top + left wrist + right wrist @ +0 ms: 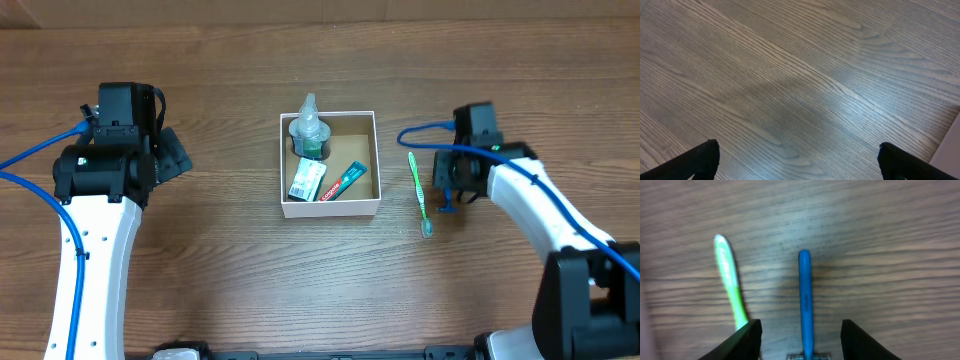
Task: Pack container
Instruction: 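Move the right gripper to the blue razor and grasp it, then carry the blue razor with the right gripper and release it in the box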
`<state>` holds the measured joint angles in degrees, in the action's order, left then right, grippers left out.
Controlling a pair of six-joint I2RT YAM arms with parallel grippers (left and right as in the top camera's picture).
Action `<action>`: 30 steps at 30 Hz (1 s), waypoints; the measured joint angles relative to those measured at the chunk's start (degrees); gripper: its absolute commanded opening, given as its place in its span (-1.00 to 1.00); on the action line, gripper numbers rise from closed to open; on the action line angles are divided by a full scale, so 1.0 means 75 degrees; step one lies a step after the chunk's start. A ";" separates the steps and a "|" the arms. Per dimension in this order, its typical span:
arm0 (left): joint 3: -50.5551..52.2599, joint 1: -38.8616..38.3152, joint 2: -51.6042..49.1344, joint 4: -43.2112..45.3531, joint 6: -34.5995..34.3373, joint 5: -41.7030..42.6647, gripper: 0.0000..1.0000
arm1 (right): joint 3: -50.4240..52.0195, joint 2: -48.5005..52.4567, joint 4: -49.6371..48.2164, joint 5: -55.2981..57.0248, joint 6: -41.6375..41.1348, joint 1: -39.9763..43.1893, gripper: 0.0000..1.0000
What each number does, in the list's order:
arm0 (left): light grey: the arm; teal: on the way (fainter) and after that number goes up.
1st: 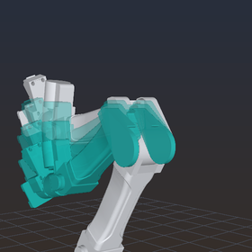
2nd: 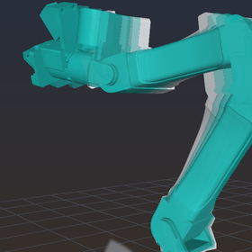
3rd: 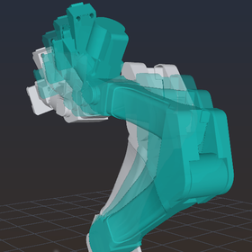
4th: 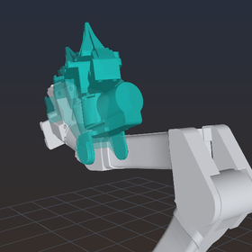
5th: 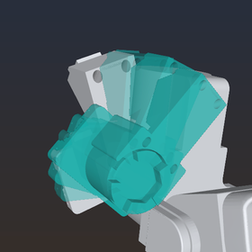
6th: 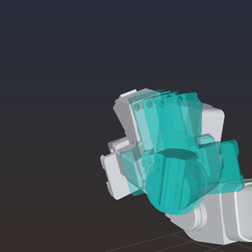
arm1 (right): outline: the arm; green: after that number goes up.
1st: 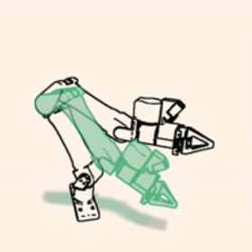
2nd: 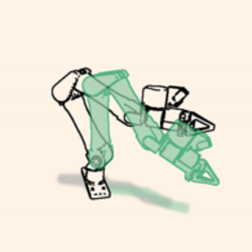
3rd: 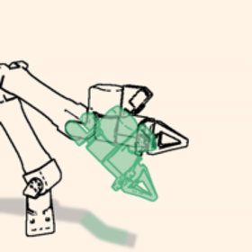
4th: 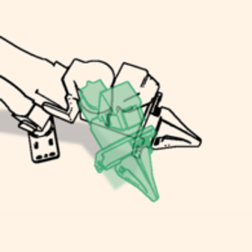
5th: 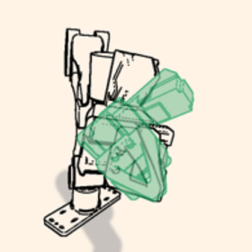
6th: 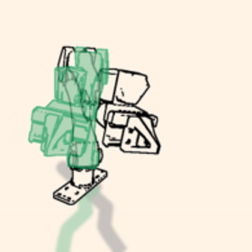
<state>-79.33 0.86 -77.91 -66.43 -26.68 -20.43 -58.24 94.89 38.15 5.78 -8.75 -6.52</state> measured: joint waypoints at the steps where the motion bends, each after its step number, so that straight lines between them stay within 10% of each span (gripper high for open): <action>1: 0.0000 0.0000 -0.0003 0.0000 0.0000 0.0000 1.00 | 0.0262 0.0146 -0.0169 0.0000 0.0000 0.0000 -0.01; 20: 0.0000 0.0000 -0.0003 -0.0003 0.0003 0.0000 1.00 | -0.0495 0.1072 0.0918 0.0020 -0.0035 0.0000 -0.92; 30: 0.0000 0.0000 -0.0003 0.0000 0.0000 0.0000 1.00 | -0.2710 0.0458 0.2649 -0.0828 -0.0125 -0.0087 -0.92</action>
<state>-79.33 0.86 -77.93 -66.43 -26.68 -20.43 -78.56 98.32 58.02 -0.43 -9.69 -7.18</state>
